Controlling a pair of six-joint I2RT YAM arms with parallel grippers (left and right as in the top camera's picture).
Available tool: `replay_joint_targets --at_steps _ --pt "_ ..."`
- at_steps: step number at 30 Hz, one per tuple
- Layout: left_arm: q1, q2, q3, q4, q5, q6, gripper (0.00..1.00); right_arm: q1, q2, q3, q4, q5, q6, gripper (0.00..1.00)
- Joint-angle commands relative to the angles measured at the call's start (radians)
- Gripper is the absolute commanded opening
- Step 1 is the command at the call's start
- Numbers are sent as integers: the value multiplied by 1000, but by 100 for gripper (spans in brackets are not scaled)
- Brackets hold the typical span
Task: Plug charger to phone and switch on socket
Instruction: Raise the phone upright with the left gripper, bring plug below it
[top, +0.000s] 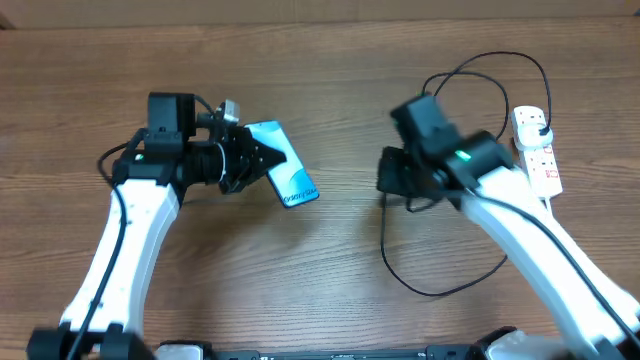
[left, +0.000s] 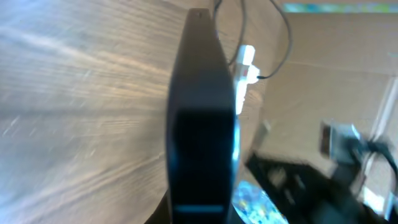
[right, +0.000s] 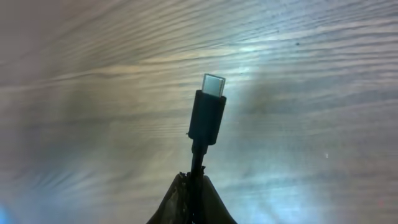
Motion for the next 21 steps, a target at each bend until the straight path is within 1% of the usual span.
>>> replay_joint_targets --at_steps 1,4,5,6,8,10,15,17,21 --pt "3 108 13 111 229 27 4 4 -135 21 -43 -41 -69 4" --pt "1 210 13 328 437 18 4 24 -253 18 -83 -47 -71 4" --pt "1 249 13 428 530 -13 4 39 -291 11 -80 -66 -71 4" --pt "1 274 13 498 586 -48 4 59 -325 -5 -64 -89 -71 4" --pt "1 322 13 631 668 -144 4 115 -380 -58 -11 -111 -69 4" --pt "1 351 13 710 704 -198 4 185 -411 -126 53 -112 -63 4" --pt "1 358 13 716 704 -196 4 341 -381 -248 170 -81 -64 4" --pt "1 358 13 715 704 -194 4 377 -344 -259 174 -58 -64 4" --pt "1 358 13 715 704 -183 4 398 -266 -259 180 -51 -64 4"
